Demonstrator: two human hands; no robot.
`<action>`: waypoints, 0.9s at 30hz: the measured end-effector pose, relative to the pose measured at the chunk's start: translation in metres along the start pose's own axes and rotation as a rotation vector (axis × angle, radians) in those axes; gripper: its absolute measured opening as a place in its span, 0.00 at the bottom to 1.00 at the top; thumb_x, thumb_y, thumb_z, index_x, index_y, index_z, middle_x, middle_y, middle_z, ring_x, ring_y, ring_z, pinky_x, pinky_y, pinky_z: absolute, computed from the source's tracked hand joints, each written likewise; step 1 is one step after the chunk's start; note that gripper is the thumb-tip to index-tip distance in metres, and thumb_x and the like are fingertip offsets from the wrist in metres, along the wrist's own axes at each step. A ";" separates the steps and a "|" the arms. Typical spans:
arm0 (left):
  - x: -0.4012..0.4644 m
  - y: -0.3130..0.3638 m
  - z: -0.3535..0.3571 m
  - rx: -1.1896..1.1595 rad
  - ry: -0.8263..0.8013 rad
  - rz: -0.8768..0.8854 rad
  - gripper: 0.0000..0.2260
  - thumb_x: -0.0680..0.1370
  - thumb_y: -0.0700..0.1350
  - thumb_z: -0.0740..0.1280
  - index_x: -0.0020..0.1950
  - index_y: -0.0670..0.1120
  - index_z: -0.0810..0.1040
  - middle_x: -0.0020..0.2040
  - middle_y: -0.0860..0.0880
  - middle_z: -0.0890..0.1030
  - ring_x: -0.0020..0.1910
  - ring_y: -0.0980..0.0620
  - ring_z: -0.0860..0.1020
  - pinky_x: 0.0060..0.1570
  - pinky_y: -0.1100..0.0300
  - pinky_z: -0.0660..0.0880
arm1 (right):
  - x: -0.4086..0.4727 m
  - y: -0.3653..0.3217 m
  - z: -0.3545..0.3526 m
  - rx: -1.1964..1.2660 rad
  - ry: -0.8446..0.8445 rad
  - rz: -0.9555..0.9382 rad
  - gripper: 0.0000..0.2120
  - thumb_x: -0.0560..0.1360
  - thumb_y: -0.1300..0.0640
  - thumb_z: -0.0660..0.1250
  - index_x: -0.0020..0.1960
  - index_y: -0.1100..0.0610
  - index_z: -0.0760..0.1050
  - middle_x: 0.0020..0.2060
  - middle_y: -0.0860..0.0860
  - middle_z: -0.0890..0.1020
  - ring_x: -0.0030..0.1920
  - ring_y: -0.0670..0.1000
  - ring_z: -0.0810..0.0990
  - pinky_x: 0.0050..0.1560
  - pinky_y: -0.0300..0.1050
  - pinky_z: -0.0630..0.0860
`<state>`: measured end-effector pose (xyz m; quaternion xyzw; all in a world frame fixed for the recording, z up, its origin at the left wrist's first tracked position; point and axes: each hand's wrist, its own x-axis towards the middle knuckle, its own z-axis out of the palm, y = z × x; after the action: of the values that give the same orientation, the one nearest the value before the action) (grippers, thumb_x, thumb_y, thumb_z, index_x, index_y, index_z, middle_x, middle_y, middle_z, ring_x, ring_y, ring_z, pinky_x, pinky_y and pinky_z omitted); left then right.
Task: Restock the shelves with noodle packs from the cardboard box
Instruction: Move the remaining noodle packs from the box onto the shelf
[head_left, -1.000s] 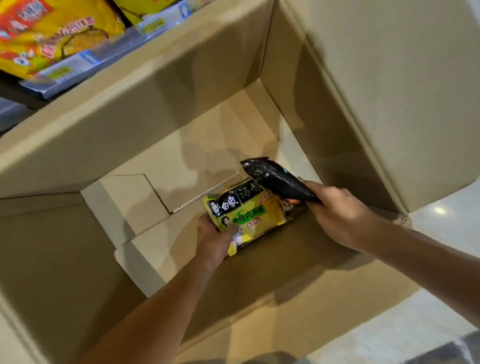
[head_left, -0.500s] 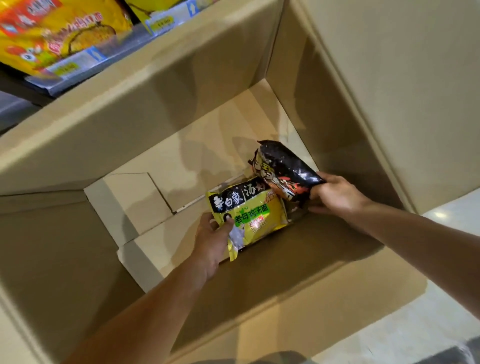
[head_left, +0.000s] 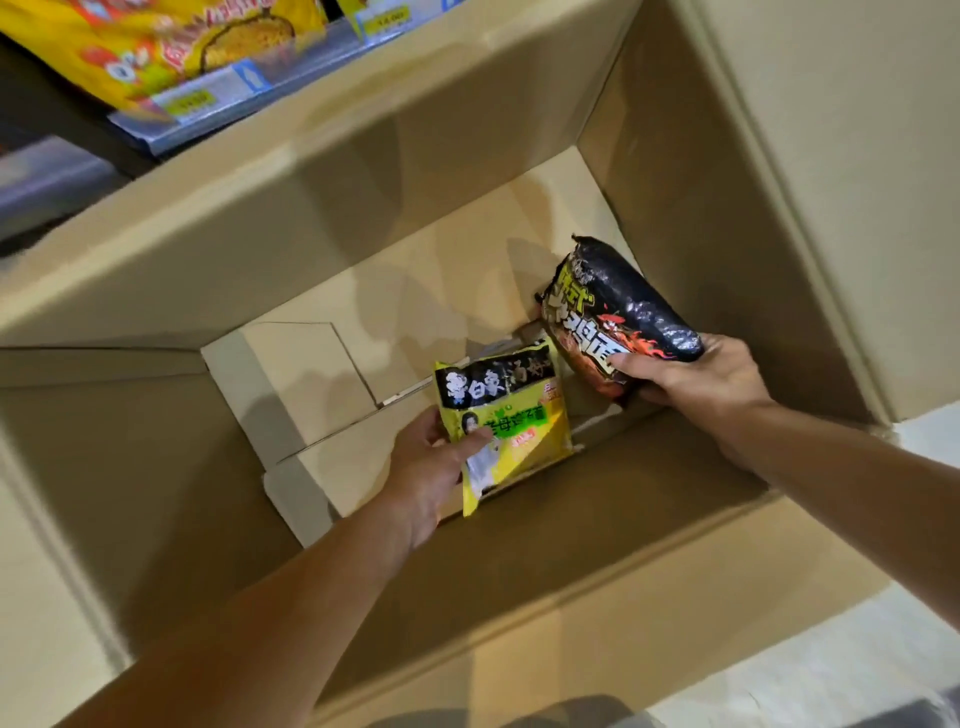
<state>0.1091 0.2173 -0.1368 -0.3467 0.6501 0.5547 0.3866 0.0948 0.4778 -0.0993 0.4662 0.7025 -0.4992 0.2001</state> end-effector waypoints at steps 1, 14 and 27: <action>-0.008 0.006 -0.009 -0.006 0.018 0.009 0.13 0.73 0.39 0.76 0.55 0.50 0.82 0.54 0.49 0.85 0.52 0.49 0.84 0.50 0.55 0.78 | -0.007 -0.001 0.000 -0.011 0.011 -0.013 0.30 0.52 0.42 0.84 0.50 0.54 0.84 0.45 0.48 0.87 0.47 0.51 0.86 0.54 0.52 0.82; -0.264 0.168 -0.177 0.029 0.196 0.307 0.23 0.68 0.51 0.80 0.47 0.37 0.74 0.39 0.33 0.76 0.38 0.41 0.75 0.41 0.48 0.71 | -0.280 -0.153 -0.037 -0.050 0.042 -0.242 0.10 0.65 0.53 0.81 0.43 0.50 0.82 0.38 0.47 0.85 0.38 0.41 0.82 0.39 0.35 0.77; -0.640 0.319 -0.315 0.047 0.177 0.705 0.13 0.76 0.35 0.72 0.60 0.35 0.78 0.49 0.43 0.83 0.49 0.52 0.82 0.45 0.67 0.76 | -0.623 -0.333 -0.122 -0.035 0.019 -0.515 0.15 0.65 0.50 0.81 0.49 0.53 0.84 0.37 0.40 0.85 0.40 0.36 0.83 0.44 0.36 0.80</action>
<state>0.0864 -0.0348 0.6025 -0.1388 0.7732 0.6067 0.1217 0.1350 0.2800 0.5885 0.2730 0.8084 -0.5171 0.0679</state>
